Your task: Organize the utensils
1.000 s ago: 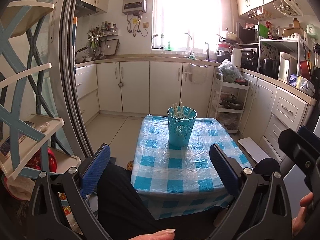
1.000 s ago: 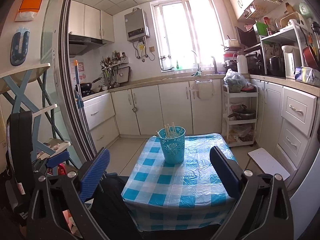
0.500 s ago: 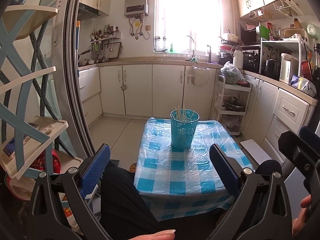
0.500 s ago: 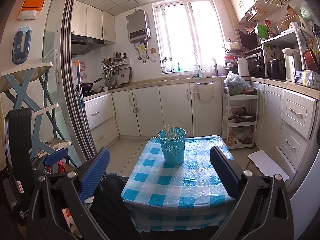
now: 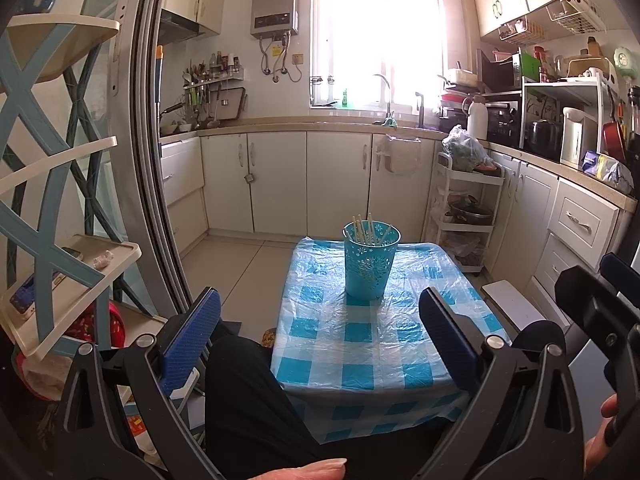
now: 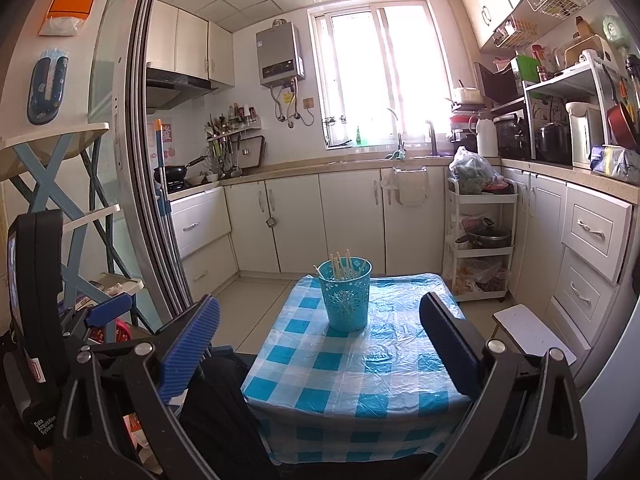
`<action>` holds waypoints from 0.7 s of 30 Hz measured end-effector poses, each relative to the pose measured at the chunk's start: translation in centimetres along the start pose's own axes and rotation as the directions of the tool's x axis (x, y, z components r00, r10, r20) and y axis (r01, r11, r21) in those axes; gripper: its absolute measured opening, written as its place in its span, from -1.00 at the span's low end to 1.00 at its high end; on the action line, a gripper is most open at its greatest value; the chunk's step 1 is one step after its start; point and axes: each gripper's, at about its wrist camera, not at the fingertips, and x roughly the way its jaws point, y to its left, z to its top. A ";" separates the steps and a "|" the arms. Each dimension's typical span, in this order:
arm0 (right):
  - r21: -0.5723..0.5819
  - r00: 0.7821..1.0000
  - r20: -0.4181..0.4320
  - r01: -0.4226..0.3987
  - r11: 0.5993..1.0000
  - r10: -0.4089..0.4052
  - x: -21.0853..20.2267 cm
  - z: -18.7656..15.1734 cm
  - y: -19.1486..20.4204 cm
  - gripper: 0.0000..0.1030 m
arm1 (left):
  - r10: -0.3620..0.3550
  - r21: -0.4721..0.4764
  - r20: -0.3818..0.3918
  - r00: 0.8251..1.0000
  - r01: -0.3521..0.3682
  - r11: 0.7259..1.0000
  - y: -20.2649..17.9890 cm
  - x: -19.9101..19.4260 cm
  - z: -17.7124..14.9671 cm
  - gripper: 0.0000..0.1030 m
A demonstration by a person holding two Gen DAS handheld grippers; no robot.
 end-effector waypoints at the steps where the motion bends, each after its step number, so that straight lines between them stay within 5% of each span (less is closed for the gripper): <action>1: 0.000 1.000 -0.001 0.000 1.000 0.000 0.0 0.0 0.0 0.86 | 0.001 0.000 0.000 1.000 -0.001 1.000 0.0 0.0 0.0 0.85; 21: 0.004 1.000 -0.008 -0.001 1.000 0.002 -0.1 -0.4 -0.3 0.86 | -0.010 -0.006 0.015 1.000 0.010 1.000 0.2 -0.5 0.0 0.85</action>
